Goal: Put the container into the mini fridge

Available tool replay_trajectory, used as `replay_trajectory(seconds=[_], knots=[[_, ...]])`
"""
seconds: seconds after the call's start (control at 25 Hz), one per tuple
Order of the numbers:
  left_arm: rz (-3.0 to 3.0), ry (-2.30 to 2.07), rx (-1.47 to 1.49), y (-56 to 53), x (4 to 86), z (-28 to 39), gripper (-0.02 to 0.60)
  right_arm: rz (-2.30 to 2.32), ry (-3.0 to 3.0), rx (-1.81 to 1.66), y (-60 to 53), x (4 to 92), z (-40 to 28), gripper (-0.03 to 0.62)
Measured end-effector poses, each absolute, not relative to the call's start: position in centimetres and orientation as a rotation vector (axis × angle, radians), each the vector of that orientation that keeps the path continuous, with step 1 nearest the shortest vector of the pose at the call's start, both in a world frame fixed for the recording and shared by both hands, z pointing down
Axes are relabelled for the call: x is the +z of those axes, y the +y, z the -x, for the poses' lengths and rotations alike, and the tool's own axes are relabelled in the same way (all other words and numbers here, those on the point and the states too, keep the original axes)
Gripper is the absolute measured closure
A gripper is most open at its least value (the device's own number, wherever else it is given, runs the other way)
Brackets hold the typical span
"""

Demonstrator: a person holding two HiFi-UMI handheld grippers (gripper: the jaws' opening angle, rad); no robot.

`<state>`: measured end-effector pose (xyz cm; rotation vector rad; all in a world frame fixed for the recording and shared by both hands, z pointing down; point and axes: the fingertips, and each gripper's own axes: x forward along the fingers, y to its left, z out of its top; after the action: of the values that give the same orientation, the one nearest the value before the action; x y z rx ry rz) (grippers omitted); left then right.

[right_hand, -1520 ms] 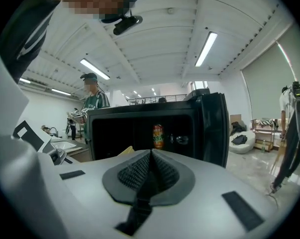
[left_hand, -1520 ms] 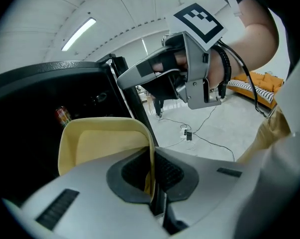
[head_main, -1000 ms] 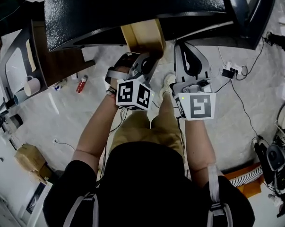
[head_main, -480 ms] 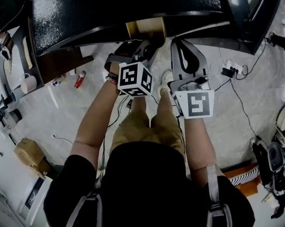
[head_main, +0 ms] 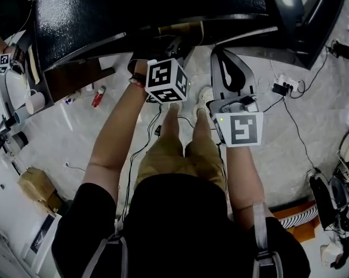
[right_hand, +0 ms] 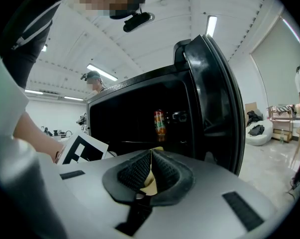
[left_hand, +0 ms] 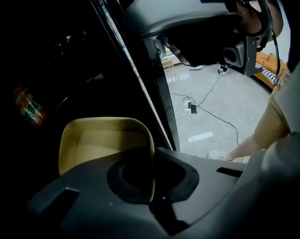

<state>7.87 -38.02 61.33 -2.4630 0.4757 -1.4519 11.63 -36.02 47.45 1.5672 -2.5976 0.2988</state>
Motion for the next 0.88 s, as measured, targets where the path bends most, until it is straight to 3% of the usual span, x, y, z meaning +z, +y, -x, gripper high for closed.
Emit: replay_trajectory(seconds=[0.88], knots=[[2.414, 0.411, -1.523, -41.7, 64.5, -10.0, 0.557, -1.567, -2.574, 0.3, -33.5, 48.2, -12.5, 0.557]])
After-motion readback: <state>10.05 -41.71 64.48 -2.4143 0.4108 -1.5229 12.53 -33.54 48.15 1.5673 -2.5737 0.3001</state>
